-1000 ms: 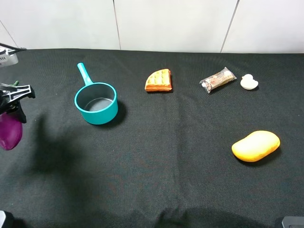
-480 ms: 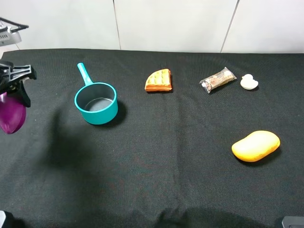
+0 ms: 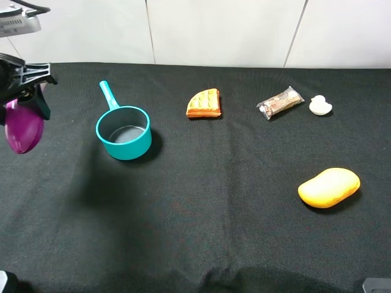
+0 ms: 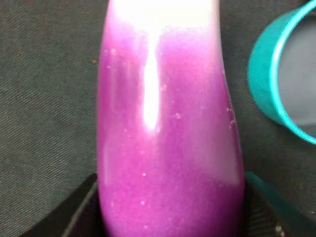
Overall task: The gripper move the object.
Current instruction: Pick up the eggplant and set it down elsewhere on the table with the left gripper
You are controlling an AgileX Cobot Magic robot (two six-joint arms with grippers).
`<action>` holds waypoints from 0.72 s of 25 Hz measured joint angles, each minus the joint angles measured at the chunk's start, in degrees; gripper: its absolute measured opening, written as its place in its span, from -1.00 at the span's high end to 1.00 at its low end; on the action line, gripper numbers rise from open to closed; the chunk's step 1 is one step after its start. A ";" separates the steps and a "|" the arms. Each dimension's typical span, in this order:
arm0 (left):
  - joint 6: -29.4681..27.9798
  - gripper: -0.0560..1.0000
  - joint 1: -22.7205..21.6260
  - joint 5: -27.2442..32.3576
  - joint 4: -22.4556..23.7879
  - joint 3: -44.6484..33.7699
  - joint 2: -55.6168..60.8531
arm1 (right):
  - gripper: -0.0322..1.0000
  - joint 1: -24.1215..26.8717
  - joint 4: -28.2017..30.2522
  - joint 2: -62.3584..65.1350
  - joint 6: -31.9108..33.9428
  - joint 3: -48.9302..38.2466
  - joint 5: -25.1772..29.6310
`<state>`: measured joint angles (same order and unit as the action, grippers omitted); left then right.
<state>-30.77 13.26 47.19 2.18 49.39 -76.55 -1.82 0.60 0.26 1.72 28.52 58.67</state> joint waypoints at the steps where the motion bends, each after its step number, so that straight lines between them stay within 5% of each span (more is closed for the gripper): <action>1: -0.29 -0.25 0.54 0.06 0.37 0.18 -0.05 | -0.41 0.00 0.00 0.00 0.00 0.00 0.00; 18: -2.78 -0.25 7.87 -2.00 3.20 1.02 -0.05 | -0.41 0.00 0.00 0.00 0.00 0.00 0.00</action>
<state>-33.55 21.13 45.20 5.38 50.41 -76.60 -1.82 0.60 0.26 1.72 28.52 58.67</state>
